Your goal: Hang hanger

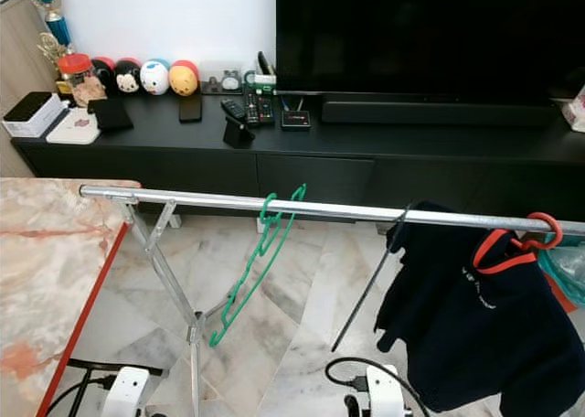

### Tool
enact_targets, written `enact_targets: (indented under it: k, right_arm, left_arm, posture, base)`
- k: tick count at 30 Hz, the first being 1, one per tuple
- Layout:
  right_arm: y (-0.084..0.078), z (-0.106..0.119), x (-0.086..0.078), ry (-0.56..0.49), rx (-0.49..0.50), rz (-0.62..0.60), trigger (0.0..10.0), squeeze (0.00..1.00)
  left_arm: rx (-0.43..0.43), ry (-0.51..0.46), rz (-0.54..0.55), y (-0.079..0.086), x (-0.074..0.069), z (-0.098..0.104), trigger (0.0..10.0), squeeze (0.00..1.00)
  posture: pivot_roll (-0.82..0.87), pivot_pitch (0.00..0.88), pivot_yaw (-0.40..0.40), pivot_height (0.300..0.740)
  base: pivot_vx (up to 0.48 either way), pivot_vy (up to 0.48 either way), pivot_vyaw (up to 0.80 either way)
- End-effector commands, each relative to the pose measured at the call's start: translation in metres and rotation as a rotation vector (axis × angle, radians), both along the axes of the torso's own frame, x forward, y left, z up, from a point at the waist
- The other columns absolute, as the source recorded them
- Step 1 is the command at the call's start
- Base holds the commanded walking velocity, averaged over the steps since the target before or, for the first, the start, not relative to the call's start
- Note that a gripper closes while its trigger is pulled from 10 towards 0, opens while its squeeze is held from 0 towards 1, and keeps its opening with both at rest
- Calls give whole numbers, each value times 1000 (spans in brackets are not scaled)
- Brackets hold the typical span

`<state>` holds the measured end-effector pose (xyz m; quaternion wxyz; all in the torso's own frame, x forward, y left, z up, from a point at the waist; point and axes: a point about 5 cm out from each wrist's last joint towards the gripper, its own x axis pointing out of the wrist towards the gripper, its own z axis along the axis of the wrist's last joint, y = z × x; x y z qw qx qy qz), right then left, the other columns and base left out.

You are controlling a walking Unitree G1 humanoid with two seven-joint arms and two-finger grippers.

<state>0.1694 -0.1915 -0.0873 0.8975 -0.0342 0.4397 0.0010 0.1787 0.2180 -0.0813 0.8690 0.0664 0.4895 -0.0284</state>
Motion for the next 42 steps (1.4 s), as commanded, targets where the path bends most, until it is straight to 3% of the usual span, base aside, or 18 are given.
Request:
enact_targets:
  k: [1,5,10,29,42]
  right_arm:
    - [-6,4,7,-19,-12,-8,10000,0]
    - [-8,10,19,-53,-14,-19,10000,0]
    - [-6,12,22,-67,-8,-19,10000,0]
    - [3,-2,-8,-41,6,-92,10000,0]
    - [-1,-4,-17,-40,1,-113,10000,0]
  left_arm:
    - [-9,17,20,-1,-3,-2,10000,0]
    - [-14,7,34,-6,0,-2,10000,0]
    - [-19,2,47,-9,1,-2,10000,0]
    - [14,41,-45,0,-11,-5,10000,0]
    - [-6,45,-65,-4,-15,-7,10000,0]
  posture:
    - [82,0,-42,740]
    - [92,0,-42,740]
    - [105,0,-51,740]
    - [-3,0,51,740]
    - [-14,0,37,740]
  base:
    - [0,0,0]
    - [0,0,0]
    - [0,0,0]
    - [0,0,0]
    - [0,0,0]
